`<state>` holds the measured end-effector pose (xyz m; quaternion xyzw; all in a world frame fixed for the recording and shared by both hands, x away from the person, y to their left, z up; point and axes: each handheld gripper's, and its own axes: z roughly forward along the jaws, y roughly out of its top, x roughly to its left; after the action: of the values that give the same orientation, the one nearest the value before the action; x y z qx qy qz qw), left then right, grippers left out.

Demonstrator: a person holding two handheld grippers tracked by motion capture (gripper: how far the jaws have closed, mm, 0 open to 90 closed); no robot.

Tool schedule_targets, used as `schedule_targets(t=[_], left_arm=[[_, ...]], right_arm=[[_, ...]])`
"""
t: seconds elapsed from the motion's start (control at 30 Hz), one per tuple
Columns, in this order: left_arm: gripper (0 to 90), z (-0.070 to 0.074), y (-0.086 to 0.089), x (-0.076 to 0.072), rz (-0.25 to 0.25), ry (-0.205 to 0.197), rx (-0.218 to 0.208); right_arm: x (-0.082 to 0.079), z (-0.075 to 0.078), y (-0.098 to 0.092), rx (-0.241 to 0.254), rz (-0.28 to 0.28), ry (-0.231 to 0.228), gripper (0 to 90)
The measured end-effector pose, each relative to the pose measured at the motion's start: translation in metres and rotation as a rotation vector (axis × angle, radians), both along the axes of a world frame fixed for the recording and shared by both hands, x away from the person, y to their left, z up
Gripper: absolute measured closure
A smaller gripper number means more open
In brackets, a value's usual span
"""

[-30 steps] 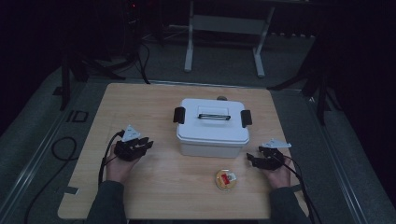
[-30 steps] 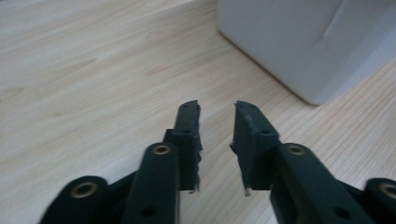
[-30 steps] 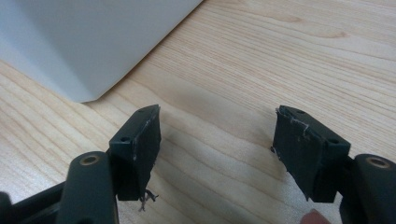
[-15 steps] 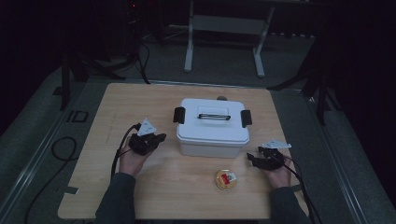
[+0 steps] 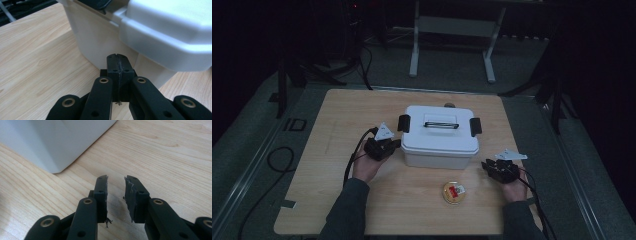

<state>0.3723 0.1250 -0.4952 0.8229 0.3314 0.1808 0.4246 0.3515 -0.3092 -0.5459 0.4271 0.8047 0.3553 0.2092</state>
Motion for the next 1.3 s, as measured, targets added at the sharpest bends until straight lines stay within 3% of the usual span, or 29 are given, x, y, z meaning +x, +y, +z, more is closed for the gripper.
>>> schedule_targets(t=[0.2,0.33,0.57,0.63,0.67,0.73,0.87,1.0,1.07,1.13,1.17,1.3], left_arm=[[90.0,0.000,-0.002,-0.003,-0.017,0.001,-0.002],[90.0,0.000,-0.005,-0.009,-0.036,-0.001,-0.011],[90.0,-0.002,-0.012,-0.022,-0.061,-0.007,-0.009],[90.0,-0.003,-0.015,-0.027,-0.071,-0.011,-0.010],[90.0,-0.003,-0.015,-0.027,-0.071,-0.011,-0.010],[90.0,-0.005,-0.017,-0.031,-0.085,-0.010,-0.003],[90.0,-0.010,-0.017,-0.038,-0.099,-0.004,0.009],[89.7,-0.014,-0.008,-0.045,-0.071,-0.002,0.028],[86.4,-0.017,0.002,-0.047,-0.031,0.000,0.036],[86.2,-0.017,0.002,-0.047,-0.031,0.000,0.036],[86.2,-0.019,0.012,-0.052,-0.009,0.004,0.026],[86.1,-0.022,0.023,-0.061,0.014,-0.005,0.062]], right_arm=[[-0.001,0.005,-0.004,-0.017,-0.010,-0.012,69.6],[-0.002,0.010,-0.009,0.007,-0.020,-0.021,68.1],[-0.002,0.016,-0.009,0.003,-0.019,-0.039,68.6],[-0.001,0.021,-0.008,0.024,0.012,-0.033,76.2],[-0.001,0.021,-0.008,0.024,0.012,-0.033,76.2],[0.001,0.024,-0.003,0.005,0.033,-0.040,84.4],[0.007,0.030,0.001,-0.001,0.031,-0.058,89.9],[0.012,0.036,0.004,0.008,0.029,-0.073,90.0],[0.018,0.043,0.008,0.030,0.033,-0.082,90.0],[0.019,0.044,0.008,0.037,0.032,-0.085,90.0],[0.019,0.044,0.008,0.037,0.032,-0.085,90.0],[0.027,0.054,0.014,0.102,0.052,-0.098,90.0]])
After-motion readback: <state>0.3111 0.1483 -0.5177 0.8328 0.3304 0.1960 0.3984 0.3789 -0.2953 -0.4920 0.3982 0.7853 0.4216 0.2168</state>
